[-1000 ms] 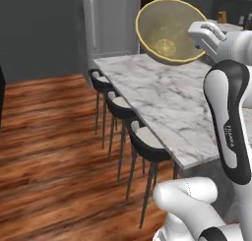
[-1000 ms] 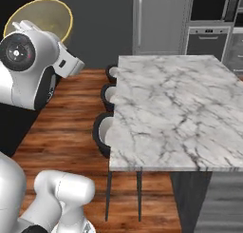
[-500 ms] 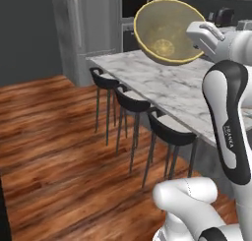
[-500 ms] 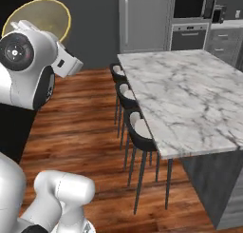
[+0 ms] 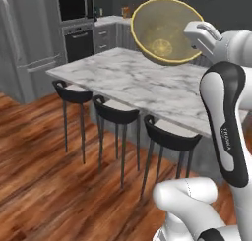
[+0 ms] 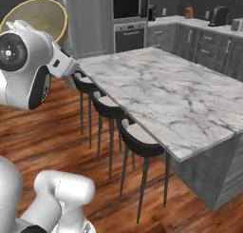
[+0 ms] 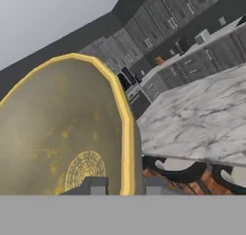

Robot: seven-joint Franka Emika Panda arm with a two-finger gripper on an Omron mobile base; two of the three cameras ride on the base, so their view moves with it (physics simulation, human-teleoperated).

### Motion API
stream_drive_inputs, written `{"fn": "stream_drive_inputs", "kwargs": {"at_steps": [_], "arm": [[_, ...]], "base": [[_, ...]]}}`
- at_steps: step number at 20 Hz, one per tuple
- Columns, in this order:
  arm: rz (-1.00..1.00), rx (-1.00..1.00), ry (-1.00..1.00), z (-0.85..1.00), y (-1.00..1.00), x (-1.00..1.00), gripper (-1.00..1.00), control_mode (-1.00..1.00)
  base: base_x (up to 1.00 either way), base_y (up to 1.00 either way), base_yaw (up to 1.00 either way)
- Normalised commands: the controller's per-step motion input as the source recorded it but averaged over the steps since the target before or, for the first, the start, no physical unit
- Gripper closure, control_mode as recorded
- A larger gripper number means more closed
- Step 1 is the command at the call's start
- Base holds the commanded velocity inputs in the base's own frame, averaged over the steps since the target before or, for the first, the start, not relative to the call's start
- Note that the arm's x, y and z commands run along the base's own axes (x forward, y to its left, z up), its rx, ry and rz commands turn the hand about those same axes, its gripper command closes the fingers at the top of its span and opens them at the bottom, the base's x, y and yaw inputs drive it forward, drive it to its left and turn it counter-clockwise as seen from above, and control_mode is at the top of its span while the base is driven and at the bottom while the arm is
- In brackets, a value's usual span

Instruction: Pick up the bowls from the cabinet and place each bowl in front of a stool on the dining counter.

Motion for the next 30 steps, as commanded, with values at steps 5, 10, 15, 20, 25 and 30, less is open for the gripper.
{"fn": "stream_drive_inputs", "kwargs": {"at_steps": [5,10,15,20,25,30], "arm": [[0.0,0.0,0.0,0.0,0.0,0.0,1.0,1.0],[0.0,0.0,0.0,0.0,0.0,0.0,1.0,1.0],[0.0,0.0,0.0,0.0,0.0,0.0,1.0,1.0],[0.0,0.0,0.0,0.0,0.0,0.0,1.0,1.0],[0.0,0.0,0.0,0.0,0.0,0.0,1.0,1.0],[0.0,0.0,0.0,0.0,0.0,0.0,1.0,1.0]], "base": [[0.9,1.0,-0.59],[0.79,1.0,-0.55],[0.63,1.0,-0.46],[0.52,1.0,-0.42],[0.5,1.0,-0.4],[0.58,0.8,-0.35]]}}
